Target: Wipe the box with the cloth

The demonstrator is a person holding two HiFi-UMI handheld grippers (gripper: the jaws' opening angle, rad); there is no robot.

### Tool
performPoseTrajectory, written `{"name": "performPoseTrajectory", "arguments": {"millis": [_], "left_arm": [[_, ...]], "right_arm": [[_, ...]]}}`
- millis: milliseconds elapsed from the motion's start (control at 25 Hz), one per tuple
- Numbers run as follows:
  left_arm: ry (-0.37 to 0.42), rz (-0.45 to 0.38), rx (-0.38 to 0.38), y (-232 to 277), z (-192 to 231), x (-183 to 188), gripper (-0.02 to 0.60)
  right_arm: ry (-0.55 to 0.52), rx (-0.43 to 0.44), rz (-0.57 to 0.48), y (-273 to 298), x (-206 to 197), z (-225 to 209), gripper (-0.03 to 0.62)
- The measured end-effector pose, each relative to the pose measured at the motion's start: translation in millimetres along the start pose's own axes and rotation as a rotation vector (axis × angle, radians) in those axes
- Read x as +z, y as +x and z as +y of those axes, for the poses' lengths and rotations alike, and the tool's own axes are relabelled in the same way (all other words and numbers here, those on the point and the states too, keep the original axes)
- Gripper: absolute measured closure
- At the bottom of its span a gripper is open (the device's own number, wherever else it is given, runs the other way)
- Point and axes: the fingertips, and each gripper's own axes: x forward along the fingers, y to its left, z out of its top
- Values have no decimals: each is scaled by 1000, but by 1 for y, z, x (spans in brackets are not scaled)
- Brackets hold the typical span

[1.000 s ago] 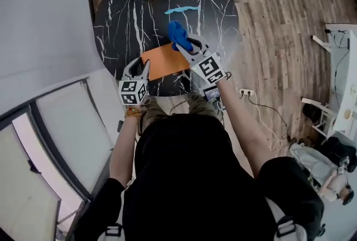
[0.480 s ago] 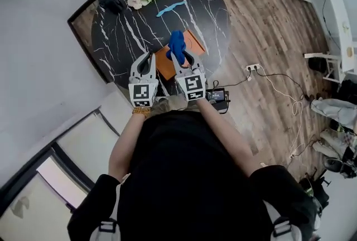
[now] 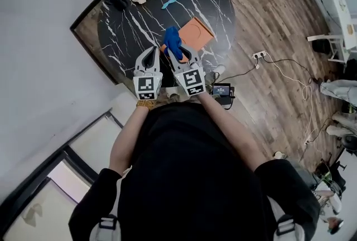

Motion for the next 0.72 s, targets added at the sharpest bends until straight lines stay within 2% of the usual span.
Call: {"name": "performPoseTrajectory", "arguments": {"millis": [200, 720], "left_arm": [[-11, -8, -11, -10, 3, -3, 575], [-16, -22, 32, -8, 11, -1, 575]], "right_arm": [[-2, -8, 8, 1, 0, 7, 510], [-39, 21, 23, 3, 1, 6, 510]]}}
